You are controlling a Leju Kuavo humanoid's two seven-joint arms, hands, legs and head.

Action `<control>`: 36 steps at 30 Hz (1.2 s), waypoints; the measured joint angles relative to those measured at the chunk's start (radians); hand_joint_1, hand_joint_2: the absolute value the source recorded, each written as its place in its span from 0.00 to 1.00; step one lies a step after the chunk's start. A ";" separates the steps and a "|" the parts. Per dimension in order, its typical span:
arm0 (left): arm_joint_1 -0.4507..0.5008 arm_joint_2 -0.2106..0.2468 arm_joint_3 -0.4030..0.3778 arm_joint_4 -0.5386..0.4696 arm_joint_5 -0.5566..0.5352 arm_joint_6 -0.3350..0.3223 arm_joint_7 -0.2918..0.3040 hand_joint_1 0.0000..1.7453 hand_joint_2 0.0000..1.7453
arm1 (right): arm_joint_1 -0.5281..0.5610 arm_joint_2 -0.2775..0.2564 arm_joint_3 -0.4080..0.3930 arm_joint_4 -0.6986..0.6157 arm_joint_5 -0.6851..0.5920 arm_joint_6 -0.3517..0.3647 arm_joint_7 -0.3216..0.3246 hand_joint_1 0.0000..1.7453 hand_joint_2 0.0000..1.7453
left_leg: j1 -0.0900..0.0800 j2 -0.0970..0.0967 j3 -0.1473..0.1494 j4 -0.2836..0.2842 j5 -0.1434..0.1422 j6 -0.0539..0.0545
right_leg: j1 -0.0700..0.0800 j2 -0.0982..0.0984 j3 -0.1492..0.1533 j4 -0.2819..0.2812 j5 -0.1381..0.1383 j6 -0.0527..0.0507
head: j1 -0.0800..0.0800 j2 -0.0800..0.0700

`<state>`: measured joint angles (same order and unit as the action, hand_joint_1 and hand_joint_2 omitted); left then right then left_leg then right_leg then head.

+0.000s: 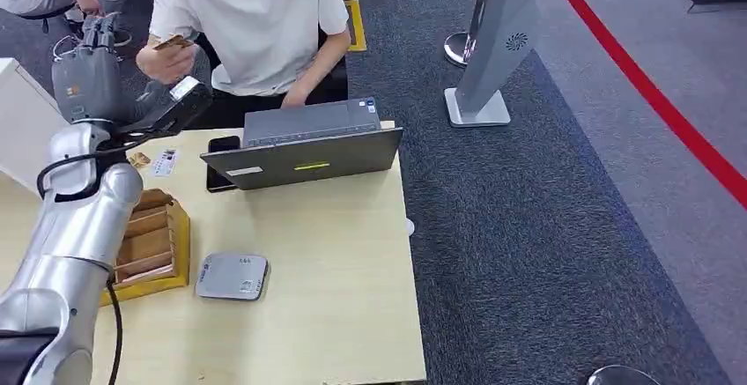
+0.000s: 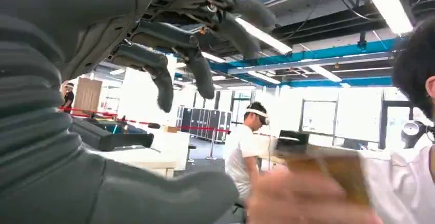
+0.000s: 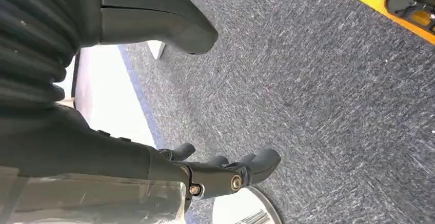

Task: Pass the card to the sensor for recognition and then transmit it.

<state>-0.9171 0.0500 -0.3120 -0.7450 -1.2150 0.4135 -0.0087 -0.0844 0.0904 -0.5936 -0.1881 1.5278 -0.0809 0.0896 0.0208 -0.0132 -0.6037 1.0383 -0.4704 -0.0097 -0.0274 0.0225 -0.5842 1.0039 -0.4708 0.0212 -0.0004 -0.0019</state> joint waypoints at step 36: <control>1.057 0.198 0.594 -1.057 0.649 0.037 -0.448 0.00 1.00 | 0.030 0.000 -0.049 0.001 -0.005 -0.009 0.031 0.00 1.00 | 0.002 0.001 0.004 -0.002 -0.008 -0.003 | 0.002 0.000 0.003 0.000 -0.010 -0.004 | 0.000 0.000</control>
<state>0.1398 0.2484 0.2817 -1.8021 -0.5658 0.4504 -0.4566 -0.0543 0.0900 -0.6424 -0.1873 1.5232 -0.0896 0.1205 0.0224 -0.0118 -0.5995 1.0364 -0.4782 -0.0126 -0.0258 0.0228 -0.5808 1.0041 -0.4804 0.0171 -0.0008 -0.0019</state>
